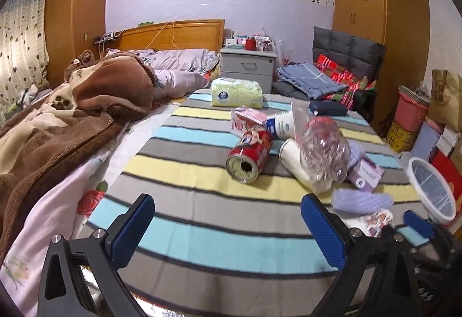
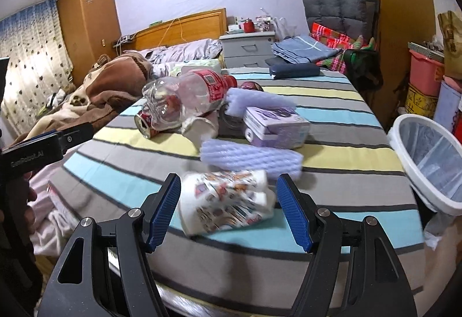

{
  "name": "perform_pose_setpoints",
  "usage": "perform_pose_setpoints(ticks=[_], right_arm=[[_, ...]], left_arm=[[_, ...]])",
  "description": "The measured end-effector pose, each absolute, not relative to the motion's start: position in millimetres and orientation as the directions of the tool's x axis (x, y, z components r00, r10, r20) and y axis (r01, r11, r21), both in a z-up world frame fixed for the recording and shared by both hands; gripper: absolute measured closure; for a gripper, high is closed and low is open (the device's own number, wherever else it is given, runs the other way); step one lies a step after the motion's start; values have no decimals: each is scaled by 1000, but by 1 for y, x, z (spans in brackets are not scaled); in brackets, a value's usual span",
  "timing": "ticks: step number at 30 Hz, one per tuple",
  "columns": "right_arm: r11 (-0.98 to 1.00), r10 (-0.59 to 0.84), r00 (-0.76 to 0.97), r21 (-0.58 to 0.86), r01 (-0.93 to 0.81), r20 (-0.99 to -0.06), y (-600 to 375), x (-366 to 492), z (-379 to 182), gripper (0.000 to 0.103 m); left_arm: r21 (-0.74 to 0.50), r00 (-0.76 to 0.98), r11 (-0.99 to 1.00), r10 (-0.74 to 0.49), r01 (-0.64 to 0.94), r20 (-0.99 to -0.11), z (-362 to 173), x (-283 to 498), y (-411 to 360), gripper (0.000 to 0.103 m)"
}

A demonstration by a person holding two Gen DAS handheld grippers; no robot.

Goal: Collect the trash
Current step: 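Grasp the clear Coke bottle with the left tool while the right tool grasps the patterned paper cup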

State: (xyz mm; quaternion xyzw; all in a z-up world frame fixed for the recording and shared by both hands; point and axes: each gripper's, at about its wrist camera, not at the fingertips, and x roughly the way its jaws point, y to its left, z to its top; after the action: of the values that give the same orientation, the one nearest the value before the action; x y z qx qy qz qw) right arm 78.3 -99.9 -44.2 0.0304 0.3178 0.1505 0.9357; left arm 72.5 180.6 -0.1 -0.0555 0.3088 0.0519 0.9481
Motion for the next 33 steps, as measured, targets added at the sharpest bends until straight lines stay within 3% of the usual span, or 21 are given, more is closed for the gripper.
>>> perform_pose_setpoints(ticks=[8,13,26,29,31,33], right_arm=[[977,193,752,55,-205,-630,-70,92,-50,33],[960,89,777,-155,-234,-623,-62,77,-57,33],[990,60,750,-59,-131,-659,-128,72,-52,33],[994,46,743,-43,-100,-668,-137,75,-53,33],[996,56,730,-14,-89,-681,-144,78,-54,33],[997,59,723,3,-79,-688,-147,80,-56,33]], left_arm=[[-94,819,993,7,-75,-574,21,100,174,1],[-141,813,990,-95,16,-574,29,124,162,1],[-139,727,983,-182,120,-662,20,199,118,3],[-207,662,967,-252,148,-706,6,213,113,11],[-245,611,959,-280,143,-741,-4,219,110,24],[-251,591,955,-295,158,-751,-11,219,103,28]])
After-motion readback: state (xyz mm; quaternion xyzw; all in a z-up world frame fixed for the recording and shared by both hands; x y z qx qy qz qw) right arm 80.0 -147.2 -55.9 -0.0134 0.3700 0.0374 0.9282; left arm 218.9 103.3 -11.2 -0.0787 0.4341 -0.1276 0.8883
